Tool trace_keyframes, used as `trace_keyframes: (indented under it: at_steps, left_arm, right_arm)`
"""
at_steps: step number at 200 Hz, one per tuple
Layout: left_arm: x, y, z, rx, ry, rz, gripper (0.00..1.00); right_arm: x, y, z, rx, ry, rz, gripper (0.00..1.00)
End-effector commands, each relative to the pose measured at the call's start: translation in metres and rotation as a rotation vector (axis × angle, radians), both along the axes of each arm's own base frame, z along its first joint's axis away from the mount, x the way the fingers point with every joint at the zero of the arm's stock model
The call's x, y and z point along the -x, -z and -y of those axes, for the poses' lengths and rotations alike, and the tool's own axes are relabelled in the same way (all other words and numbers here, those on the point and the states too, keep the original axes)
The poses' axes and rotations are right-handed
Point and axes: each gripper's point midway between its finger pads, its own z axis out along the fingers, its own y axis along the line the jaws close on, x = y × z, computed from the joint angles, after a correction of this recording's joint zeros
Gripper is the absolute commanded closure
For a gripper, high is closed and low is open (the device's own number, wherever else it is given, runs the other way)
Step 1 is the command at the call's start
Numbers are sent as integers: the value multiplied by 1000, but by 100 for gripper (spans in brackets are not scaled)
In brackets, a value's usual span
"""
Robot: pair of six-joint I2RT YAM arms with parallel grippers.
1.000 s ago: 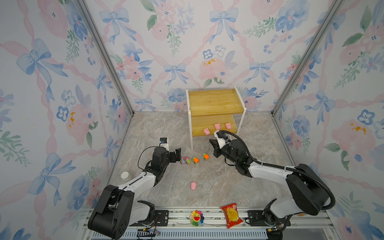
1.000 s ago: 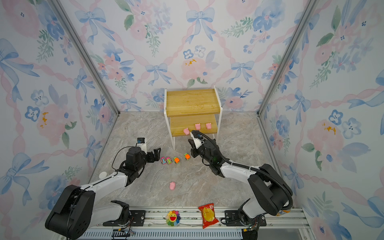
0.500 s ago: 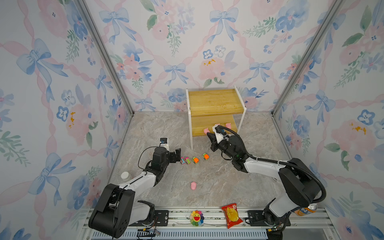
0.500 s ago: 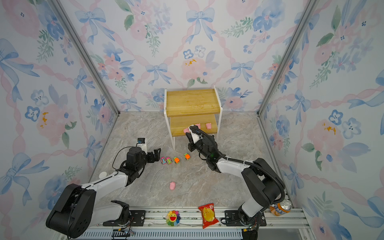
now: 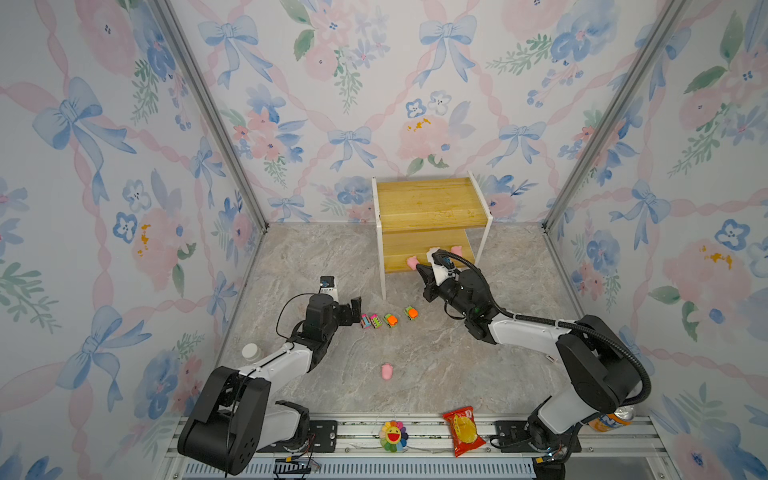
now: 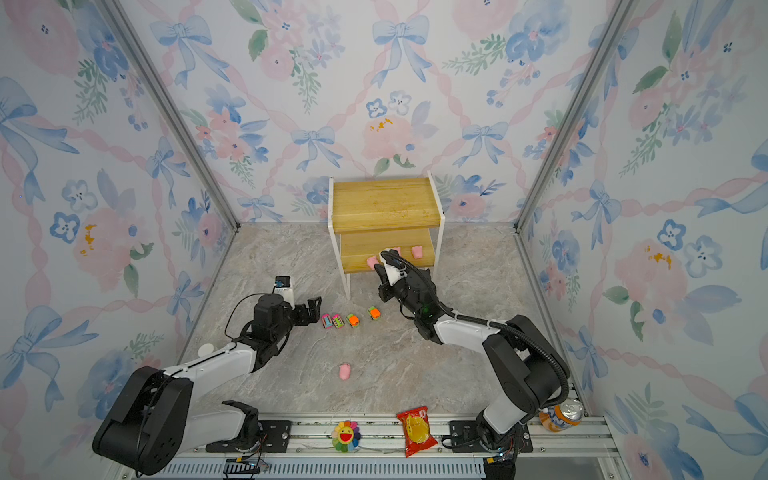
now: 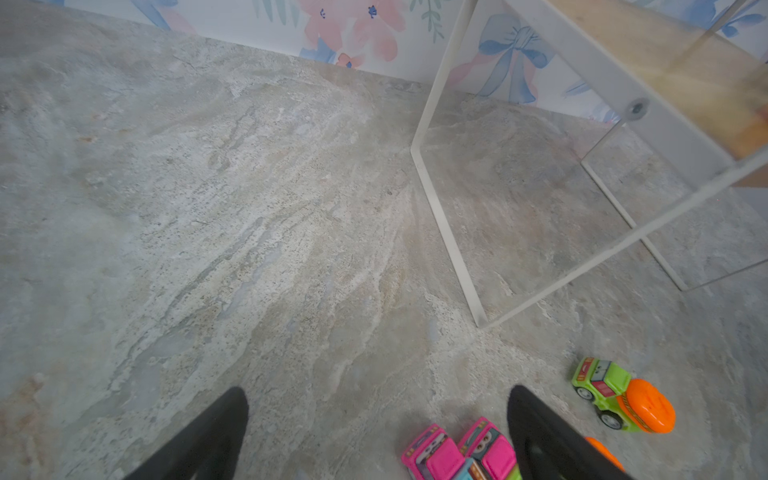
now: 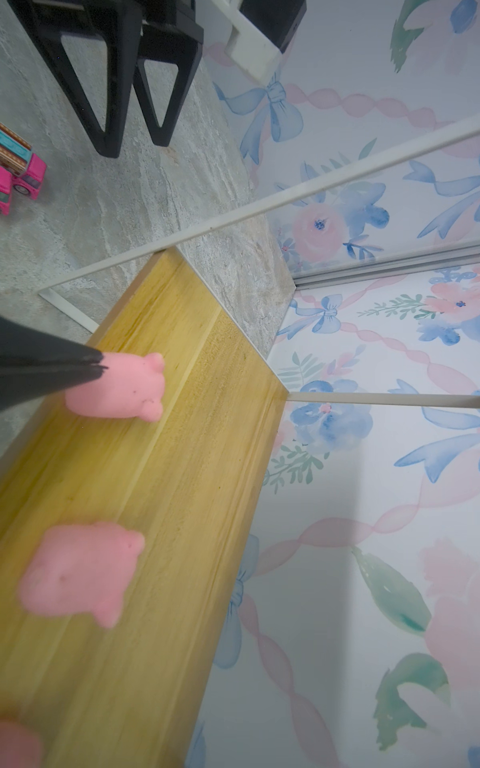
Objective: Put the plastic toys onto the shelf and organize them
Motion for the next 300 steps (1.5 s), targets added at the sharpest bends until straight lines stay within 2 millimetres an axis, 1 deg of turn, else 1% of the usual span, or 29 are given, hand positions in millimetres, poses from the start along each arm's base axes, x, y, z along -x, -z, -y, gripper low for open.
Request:
trace_keyframes:
  at_steps: [1,47,152,164,184,186,189,233,300]
  left_arm:
    - [0,2,2,-5,3,-7,2]
    - [-1,2,2,-7,3,-7,2]
    - [-1,1,1,-12,0,-2,2]
    - [-1,0,1,-13,-1,-1,2]
    - [-2,0,1,-16,-3,0,2]
    - [-2,0,1,-15,-2,0,2]
    - [-2,0,1,-15,-1,0,2]
    - [-3,1,1,-15,0,-3,2]
    - [-3,2,0,-23,-5,-6,2]
  right_arm:
    - [4,-9,6,5,-5,16,100]
    - [8,-3,10,17,-3,1,100]
    - [-6,14,-1,45,-9,-24,100]
    - [-7,14,-2,42,-9,-22,100]
    - [-9,7,-3,27,-10,-9,100]
    - [-10,16,-5,37,-11,-23,100]
    - [-11,19,-5,41,-11,-30,100]
    - [-18,19,-11,36,-17,-28,100]
    - [-27,18,-14,15,-22,-26,100]
